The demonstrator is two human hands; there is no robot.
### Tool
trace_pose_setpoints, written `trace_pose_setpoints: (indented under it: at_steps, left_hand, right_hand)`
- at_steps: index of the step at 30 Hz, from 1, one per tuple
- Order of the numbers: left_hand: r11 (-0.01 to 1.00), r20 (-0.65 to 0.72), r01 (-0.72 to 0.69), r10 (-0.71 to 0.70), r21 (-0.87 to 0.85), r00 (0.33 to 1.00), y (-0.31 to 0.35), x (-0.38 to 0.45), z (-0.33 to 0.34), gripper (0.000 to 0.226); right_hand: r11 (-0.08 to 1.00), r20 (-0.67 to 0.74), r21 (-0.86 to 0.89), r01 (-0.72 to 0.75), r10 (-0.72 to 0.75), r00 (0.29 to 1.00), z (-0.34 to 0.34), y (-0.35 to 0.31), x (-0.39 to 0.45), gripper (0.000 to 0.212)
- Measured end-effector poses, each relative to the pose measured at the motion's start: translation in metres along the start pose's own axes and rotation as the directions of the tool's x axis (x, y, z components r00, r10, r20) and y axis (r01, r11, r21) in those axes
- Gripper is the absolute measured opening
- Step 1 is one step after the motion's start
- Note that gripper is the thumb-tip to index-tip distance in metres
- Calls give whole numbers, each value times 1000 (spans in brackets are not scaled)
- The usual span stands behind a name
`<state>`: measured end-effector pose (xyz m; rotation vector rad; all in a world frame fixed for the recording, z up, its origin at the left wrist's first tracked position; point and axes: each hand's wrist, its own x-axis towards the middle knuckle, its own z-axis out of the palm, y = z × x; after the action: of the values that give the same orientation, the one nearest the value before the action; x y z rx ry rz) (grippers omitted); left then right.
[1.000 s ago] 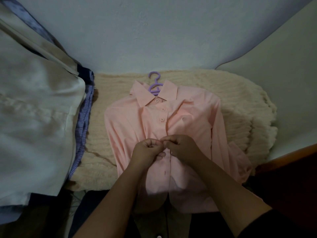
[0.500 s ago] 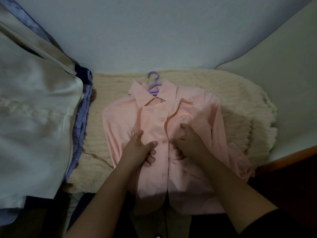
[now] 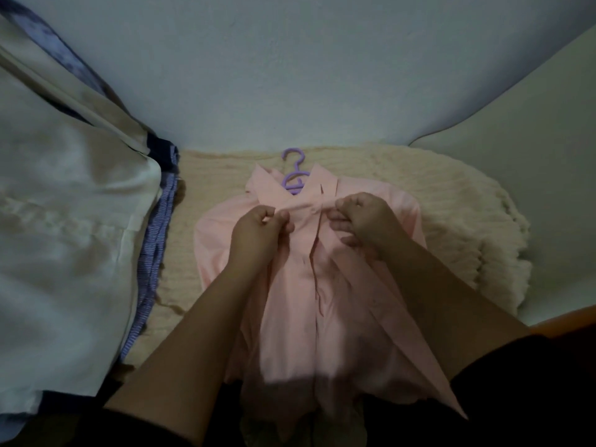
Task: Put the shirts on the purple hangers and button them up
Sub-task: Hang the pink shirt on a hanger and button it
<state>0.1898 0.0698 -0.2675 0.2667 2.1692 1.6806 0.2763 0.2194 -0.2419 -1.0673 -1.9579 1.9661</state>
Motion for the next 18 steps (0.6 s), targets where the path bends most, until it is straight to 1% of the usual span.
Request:
trace_pose_setpoints:
  at_steps: [2,4,5,6,7,8,9,10,11,12,13,14,15,16,17,18]
  left_hand:
    - [997,-2,-37,38,66,999,0,19,5,18]
    - [964,20,-82,80,253,997,-3,27,12,14]
    - [944,34,-90,84,318,996,-7,28,15,12]
    - [943,58,-97,83,317,995,-12,26,17,21]
    - [961,94,-107,86,254,992,-17,23,18,42]
    - [980,126,-120,100,161,987,-22,16,20,65]
    - [984,142,-139,124,108,982,-27,10,21,84]
    - [977,142,-174,156,120,977,-32,3,22,95]
    - [962,118,-211,193,172,974,-38,-5,23,95]
    - [935,68,-247,238,254,969,-41,-12,24,83]
    - [889,22,-291,303,354,953,-43,-19,25,61]
    - [826,18,-332,364,456,931,-43,-25,24,38]
    - [757,69,-358,385,546,920,-40,-30,23,22]
    - [689,150,-369,358,624,922,-38,-35,23,25]
    - [623,225,-367,297,691,928,-38,-37,23,41]
    - [576,261,-356,244,736,934,-35,-41,23,54]
  right_hand:
    - [999,-48,-34,35,-37,998,0,-2,15,20]
    - [995,-66,-70,66,-70,995,-2,3,25,19]
    - [993,-65,-94,73,-79,995,-4,8,29,16]
    - [988,-58,-130,88,-96,994,-7,13,29,14]
    - [982,-46,-152,114,-122,991,-10,20,27,18]
    - [975,-32,-162,151,-158,987,-12,27,24,29]
    - [966,-21,-164,200,-206,978,-14,34,18,40]
    - [949,-22,-193,251,-260,965,-15,41,12,45]
    - [923,-29,-239,302,-318,948,-15,48,4,45]
    - [892,-47,-303,336,-366,929,-13,54,-4,41]
    - [852,-61,-380,361,-412,909,-13,60,-11,36]
    - [796,-69,-485,363,-449,891,-12,63,-18,28]
    - [730,-62,-589,347,-469,881,-12,64,-24,19]
    - [671,-37,-664,329,-469,883,-12,66,-27,10]
    - [627,13,-708,326,-449,893,-12,67,-29,4]
    - [601,65,-732,321,-408,911,-11,69,-30,6]
